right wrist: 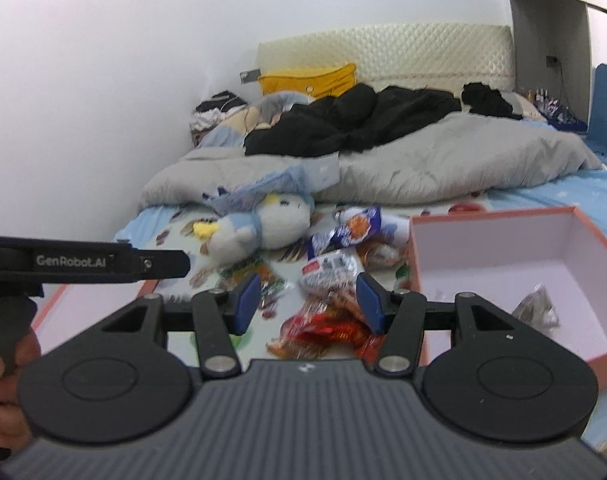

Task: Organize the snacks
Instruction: 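Withdraw both tools from the box back over the snack pile, then grasp the green pickle pack with left tool while right tool grasps spicy-strip pack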

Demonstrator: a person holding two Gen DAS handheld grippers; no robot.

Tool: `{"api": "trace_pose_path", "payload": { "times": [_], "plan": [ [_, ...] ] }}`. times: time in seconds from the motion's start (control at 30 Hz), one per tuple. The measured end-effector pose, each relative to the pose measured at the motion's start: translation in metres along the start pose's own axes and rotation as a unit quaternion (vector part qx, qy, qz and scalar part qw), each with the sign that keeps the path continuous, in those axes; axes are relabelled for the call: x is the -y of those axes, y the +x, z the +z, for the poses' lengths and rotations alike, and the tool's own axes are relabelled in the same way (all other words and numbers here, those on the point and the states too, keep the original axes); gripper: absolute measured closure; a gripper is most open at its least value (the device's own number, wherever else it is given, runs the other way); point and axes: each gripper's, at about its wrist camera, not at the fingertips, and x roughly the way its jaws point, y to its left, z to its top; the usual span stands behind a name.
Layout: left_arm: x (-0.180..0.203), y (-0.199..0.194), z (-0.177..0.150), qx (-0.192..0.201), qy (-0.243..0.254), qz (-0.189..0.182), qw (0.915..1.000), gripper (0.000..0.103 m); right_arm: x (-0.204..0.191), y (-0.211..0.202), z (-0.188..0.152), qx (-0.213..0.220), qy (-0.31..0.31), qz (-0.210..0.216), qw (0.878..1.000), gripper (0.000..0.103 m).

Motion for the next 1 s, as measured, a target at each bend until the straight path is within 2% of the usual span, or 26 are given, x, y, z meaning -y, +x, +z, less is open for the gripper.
{"api": "trace_pose_path", "payload": {
  "times": [0.4, 1.0],
  "plan": [
    [-0.029, 0.020, -0.032, -0.043, -0.032, 0.022, 0.9983, 0.033, -0.023, 0.017, -0.049, -0.073, -0.013, 0.022, 0.997, 0.048],
    [-0.070, 0.102, -0.018, -0.096, -0.046, 0.043, 0.9934, 0.033, -0.016, 0.096, -0.049, -0.128, -0.003, 0.012, 0.992, 0.048]
  ]
}}
